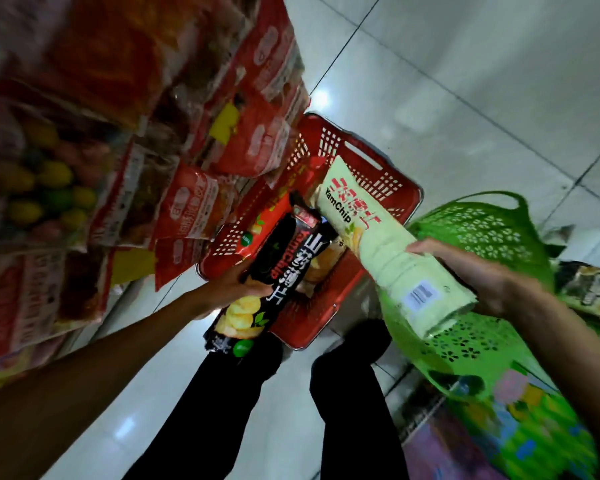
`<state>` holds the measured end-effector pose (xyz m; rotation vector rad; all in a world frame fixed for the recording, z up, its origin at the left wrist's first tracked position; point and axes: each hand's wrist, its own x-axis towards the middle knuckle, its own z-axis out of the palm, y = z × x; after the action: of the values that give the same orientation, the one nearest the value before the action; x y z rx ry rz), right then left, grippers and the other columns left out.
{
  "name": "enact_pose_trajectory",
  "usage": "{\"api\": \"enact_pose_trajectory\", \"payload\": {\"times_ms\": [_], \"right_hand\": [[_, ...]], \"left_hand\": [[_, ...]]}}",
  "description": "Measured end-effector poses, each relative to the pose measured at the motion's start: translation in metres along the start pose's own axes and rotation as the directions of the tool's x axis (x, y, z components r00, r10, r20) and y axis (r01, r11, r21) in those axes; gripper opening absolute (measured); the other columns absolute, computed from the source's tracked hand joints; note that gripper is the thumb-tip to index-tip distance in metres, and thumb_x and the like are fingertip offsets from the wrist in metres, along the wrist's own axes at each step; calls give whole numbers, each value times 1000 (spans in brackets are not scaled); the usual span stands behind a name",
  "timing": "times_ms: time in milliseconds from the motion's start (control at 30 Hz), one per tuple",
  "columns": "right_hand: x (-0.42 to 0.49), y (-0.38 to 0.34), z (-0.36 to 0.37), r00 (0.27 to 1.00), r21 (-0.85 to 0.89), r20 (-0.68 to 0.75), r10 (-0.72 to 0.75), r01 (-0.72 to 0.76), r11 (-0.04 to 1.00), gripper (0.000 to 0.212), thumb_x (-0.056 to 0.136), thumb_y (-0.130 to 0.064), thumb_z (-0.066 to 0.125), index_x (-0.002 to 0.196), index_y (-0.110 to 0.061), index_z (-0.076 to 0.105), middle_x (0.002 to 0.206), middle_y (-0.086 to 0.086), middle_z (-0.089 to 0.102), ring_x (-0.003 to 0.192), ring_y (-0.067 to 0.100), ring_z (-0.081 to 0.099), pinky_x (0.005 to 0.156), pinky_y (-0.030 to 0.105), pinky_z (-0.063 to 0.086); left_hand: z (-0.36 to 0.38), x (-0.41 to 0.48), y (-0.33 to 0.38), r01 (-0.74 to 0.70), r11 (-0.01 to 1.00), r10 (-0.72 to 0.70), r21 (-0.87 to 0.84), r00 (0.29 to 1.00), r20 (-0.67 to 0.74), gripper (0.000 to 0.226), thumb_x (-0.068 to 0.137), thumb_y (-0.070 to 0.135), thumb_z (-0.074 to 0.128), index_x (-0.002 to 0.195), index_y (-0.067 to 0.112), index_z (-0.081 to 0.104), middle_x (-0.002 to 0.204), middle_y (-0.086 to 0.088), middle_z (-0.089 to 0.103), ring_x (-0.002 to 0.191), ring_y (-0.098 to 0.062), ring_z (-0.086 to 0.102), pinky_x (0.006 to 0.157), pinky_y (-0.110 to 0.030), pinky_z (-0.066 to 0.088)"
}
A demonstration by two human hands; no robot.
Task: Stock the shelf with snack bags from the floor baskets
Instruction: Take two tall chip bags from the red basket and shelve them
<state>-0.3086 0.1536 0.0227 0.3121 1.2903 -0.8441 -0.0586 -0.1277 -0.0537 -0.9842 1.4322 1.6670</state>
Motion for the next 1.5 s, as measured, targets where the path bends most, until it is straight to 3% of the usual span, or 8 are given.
{"api": "enact_pose_trajectory", "payload": {"times_ms": [133, 433, 567, 667, 967, 1167, 1333, 1500], "right_hand": [[-22, 5, -5, 999, 218, -44, -11, 20, 976, 41, 86, -43, 56, 104, -9, 71, 90, 16, 75, 71, 26, 72, 69, 38, 61], [-33, 67, 66, 993, 617, -82, -89, 120, 778, 57, 81, -46, 58, 123, -7, 62, 108, 21, 73, 87, 31, 74, 68, 45, 60], [-50, 79, 89, 979, 520, -87, -185, 203, 830, 105, 46, -44, 92, 138, -19, 48, 126, 13, 68, 110, 28, 68, 81, 42, 58], [-79, 69, 110, 927, 205, -246, -282, 335, 920, 97, 51, -41, 93, 134, -29, 45, 112, 1, 73, 89, 15, 73, 67, 25, 56], [-152, 36, 145, 845, 121, -365, -390, 458, 881, 64, 74, -59, 70, 128, -47, 38, 114, -18, 65, 89, -9, 67, 76, 25, 50], [-220, 32, 149, 866, 340, -342, -365, 476, 811, 100, 44, -46, 87, 134, -50, 44, 127, -6, 68, 111, 24, 68, 99, 48, 50], [-323, -5, 159, 808, 121, -359, -466, 536, 836, 141, 20, -43, 98, 144, -36, 30, 123, 1, 66, 104, 22, 70, 98, 47, 52], [-397, -33, 184, 725, -28, -364, -585, 619, 785, 143, 24, -56, 96, 145, -35, 24, 128, 2, 62, 109, 23, 67, 103, 53, 48]], "left_hand": [[3, -17, 11, 33, 991, -34, -128, 999, -6, 58, 90, 19, 67, 142, 30, 45, 124, 14, 63, 114, -4, 59, 105, -38, 41], [53, -42, 57, -58, 922, 69, -382, 998, 15, 33, 99, 17, 54, 130, 25, 53, 59, 9, 56, 47, -4, 52, 45, -18, 43], [66, -62, 77, -88, 911, 105, -402, 994, 21, 42, 93, 27, 64, 134, 30, 53, 96, 8, 74, 84, -8, 70, 72, -28, 56], [75, -87, 101, -128, 920, 120, -371, 992, -45, 69, 71, 50, 80, 133, 41, 52, 132, 4, 65, 124, -23, 58, 106, -52, 44], [81, -148, 173, -170, 926, 161, -337, 986, -53, 59, 73, 46, 81, 123, 39, 51, 129, 5, 61, 113, -13, 59, 98, -39, 48], [91, -219, 209, -229, 911, 235, -342, 972, -24, 86, 58, 55, 87, 132, 39, 45, 133, 6, 60, 115, -12, 59, 111, -45, 37], [103, -328, 263, -275, 900, 268, -339, 961, -67, 142, 39, 64, 90, 155, 30, 15, 141, 3, 49, 122, -20, 53, 113, -50, 35], [116, -424, 297, -386, 851, 369, -355, 922, -118, 118, 40, 60, 91, 142, 37, 36, 115, 22, 60, 110, -9, 61, 109, -40, 39]]}}
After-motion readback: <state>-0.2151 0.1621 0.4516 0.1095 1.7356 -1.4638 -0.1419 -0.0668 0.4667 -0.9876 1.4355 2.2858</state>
